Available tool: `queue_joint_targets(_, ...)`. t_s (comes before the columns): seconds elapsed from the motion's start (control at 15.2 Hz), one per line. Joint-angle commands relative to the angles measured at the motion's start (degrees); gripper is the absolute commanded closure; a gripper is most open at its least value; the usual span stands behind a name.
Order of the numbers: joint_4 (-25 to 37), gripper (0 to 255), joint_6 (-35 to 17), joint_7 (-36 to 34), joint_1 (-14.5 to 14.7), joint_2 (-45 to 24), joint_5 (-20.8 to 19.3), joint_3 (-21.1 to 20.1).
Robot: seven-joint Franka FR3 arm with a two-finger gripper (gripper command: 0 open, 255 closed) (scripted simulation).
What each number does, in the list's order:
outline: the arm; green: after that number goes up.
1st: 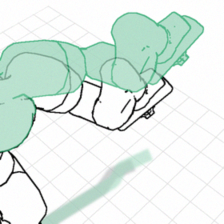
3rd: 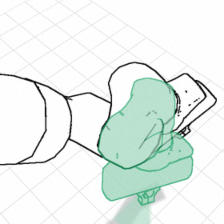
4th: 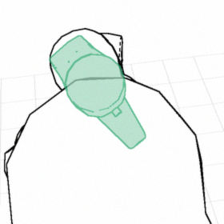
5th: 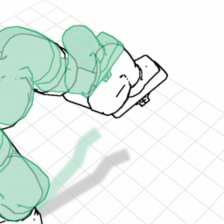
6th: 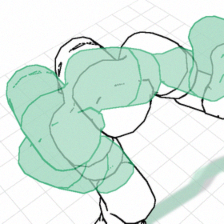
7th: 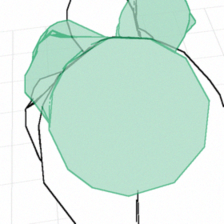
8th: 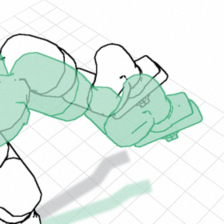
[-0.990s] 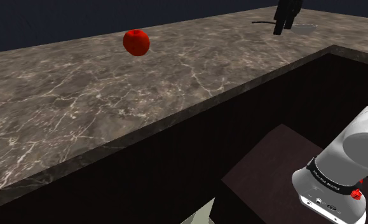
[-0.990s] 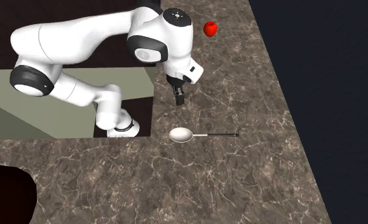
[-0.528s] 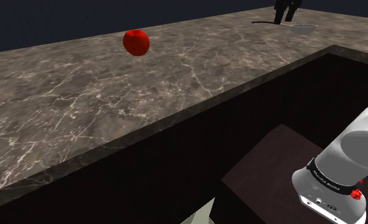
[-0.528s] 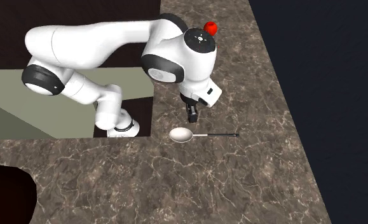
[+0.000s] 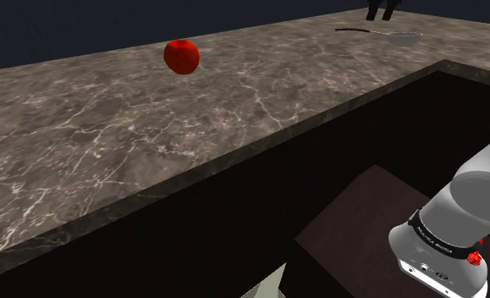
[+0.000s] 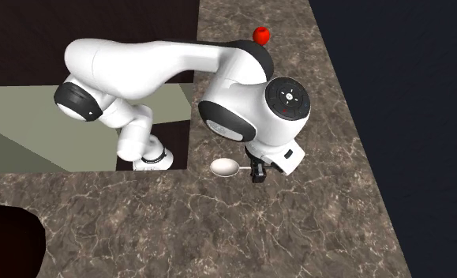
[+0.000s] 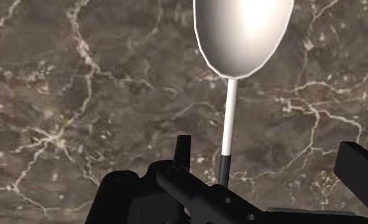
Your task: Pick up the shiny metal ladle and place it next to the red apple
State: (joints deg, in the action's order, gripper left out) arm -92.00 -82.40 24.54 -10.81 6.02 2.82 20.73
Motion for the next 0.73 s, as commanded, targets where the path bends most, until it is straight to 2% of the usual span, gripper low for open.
queue_joint_targets(0.0,2.1,0,-0.1,1.3,-0.8,-2.5,1.0,1.2)
queue_joint_targets(0.4,-4.7,0,-5.1,0.8,-0.6,-0.6,0.4,0.7)
queue_joint_targets(0.66,-5.3,0,-5.6,0.8,-0.5,-0.4,0.3,0.7)
